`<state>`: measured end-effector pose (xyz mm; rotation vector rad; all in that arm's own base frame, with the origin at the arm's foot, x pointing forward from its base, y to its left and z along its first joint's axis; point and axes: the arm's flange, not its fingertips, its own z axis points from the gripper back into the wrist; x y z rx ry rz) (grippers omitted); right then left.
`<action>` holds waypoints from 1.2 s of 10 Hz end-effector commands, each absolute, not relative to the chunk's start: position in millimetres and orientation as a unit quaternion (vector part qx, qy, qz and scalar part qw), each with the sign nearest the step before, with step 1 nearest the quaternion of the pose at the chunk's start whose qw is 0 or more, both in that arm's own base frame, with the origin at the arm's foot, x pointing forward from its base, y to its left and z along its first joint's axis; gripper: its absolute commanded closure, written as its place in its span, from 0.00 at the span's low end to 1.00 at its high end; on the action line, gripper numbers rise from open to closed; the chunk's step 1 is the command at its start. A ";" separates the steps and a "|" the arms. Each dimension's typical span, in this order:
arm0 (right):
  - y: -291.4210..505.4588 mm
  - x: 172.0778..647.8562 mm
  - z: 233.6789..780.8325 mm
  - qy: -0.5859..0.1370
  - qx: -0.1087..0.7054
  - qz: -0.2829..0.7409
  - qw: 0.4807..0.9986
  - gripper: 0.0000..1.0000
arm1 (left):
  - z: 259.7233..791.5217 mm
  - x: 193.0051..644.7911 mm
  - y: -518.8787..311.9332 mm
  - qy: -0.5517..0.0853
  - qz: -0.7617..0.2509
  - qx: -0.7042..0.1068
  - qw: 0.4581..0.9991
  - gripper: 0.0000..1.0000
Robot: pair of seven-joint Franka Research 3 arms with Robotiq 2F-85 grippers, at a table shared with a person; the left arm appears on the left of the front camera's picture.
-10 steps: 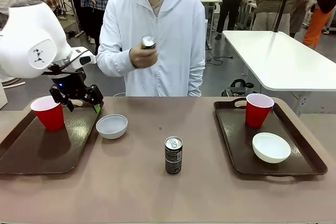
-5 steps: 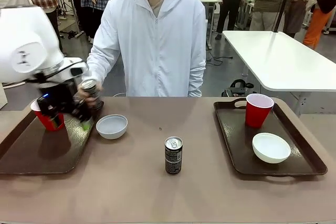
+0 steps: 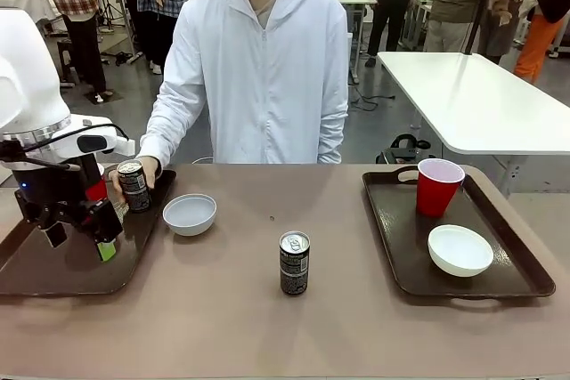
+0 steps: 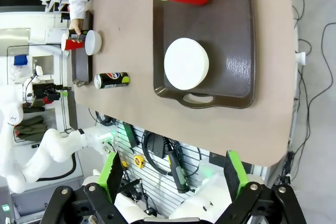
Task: Prepare tableware on both trays.
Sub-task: Pick up a Picnic Bowl from the table and place it on a Handle tray.
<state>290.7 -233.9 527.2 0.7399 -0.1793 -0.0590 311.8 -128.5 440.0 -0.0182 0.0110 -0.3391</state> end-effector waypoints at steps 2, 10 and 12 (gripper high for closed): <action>-234.0 288.4 527.1 -0.092 0.367 -0.021 0.926 0.00 | 436.7 329.0 -127.0 -0.006 -0.152 -0.002 0.988 0.00; -234.0 288.4 527.1 -0.092 0.367 -0.021 0.926 0.00 | 426.4 478.8 -181.0 -0.085 -0.069 -0.027 0.994 0.00; -234.0 288.4 527.1 -0.092 0.367 -0.021 0.926 0.00 | 409.5 493.6 -182.3 -0.086 -0.065 -0.026 0.994 0.00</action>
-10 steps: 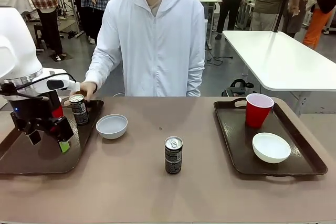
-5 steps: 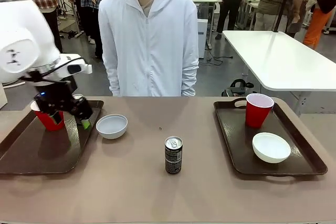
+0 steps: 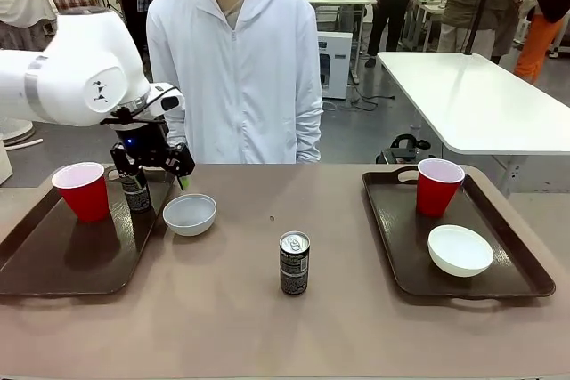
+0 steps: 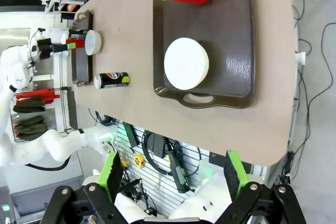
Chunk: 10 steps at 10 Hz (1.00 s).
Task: Prepare tableware on both trays.
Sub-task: Pick up a Picnic Bowl from the table and place it on a Handle tray.
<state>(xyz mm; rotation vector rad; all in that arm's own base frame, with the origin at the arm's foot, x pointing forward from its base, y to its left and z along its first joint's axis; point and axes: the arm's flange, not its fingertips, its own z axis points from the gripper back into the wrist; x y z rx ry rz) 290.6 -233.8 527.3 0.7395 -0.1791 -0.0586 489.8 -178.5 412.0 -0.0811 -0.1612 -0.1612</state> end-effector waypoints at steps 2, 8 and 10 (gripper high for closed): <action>-234.0 288.4 527.1 -0.092 0.367 -0.021 0.926 0.00 | 397.6 507.0 -177.0 -0.095 -0.058 -0.030 0.993 0.00; -234.0 288.4 527.1 -0.092 0.367 -0.021 0.926 0.00 | 363.0 513.8 -184.9 -0.068 -0.066 -0.009 0.995 0.06; -234.0 288.4 527.1 -0.092 0.367 -0.021 0.926 0.00 | 360.6 513.7 -189.2 -0.065 -0.069 -0.015 0.995 0.25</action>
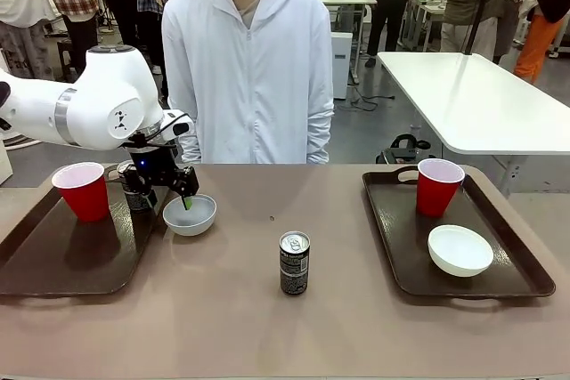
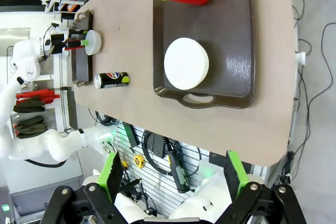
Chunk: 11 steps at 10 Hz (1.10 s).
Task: Prepare tableware on both trays.
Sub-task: Pick up a Picnic Bowl from the table and place it on a Handle tray.
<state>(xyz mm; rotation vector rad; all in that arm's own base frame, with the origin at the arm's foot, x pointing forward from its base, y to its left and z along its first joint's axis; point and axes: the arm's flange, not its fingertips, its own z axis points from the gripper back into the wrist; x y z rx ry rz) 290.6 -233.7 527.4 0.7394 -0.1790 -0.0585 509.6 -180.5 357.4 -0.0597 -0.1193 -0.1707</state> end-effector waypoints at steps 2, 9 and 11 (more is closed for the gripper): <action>-234.0 288.4 527.1 -0.092 0.367 -0.021 0.926 0.00 | 361.4 512.6 -189.9 -0.064 -0.070 -0.014 0.995 0.44; -234.0 288.4 527.1 -0.092 0.367 -0.021 0.926 0.00 | 354.1 512.9 -190.0 -0.036 -0.070 0.003 0.997 0.82; -234.0 288.4 527.1 -0.092 0.367 -0.021 0.926 0.00 | 356.2 512.6 -189.4 -0.039 -0.071 0.000 0.997 1.00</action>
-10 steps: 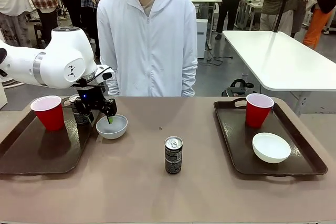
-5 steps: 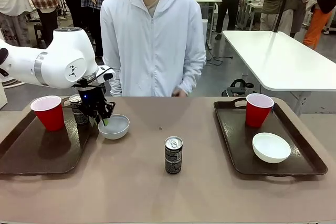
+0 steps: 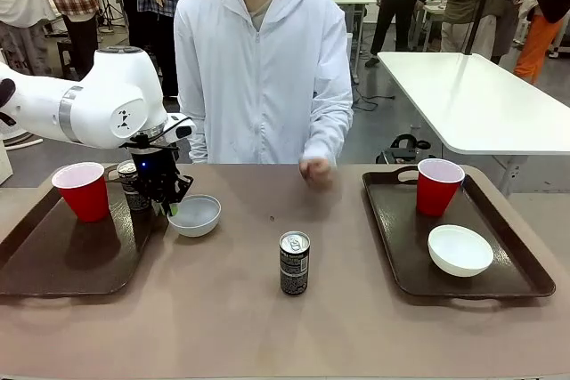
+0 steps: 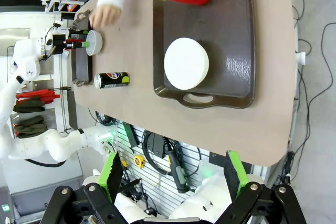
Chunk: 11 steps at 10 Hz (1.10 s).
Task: Prepare tableware on both trays.
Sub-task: Pick up a Picnic Bowl from the table and place it on a Handle tray.
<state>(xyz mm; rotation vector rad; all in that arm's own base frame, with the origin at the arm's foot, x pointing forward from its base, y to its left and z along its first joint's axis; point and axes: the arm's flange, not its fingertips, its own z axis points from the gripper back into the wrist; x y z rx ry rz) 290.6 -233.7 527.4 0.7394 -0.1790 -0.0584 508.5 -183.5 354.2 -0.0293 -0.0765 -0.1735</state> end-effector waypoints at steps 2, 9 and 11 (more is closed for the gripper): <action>-234.0 288.4 527.1 -0.092 0.367 -0.021 0.926 0.00 | 357.0 512.8 -189.3 -0.038 -0.068 0.001 0.997 1.00; -234.0 288.4 527.1 -0.092 0.367 -0.021 0.926 0.00 | 458.0 406.3 -179.4 -0.042 -0.109 -0.014 0.993 1.00; -234.0 288.4 527.1 -0.092 0.367 -0.021 0.926 0.00 | 478.4 359.8 -148.9 -0.064 -0.113 -0.007 0.992 1.00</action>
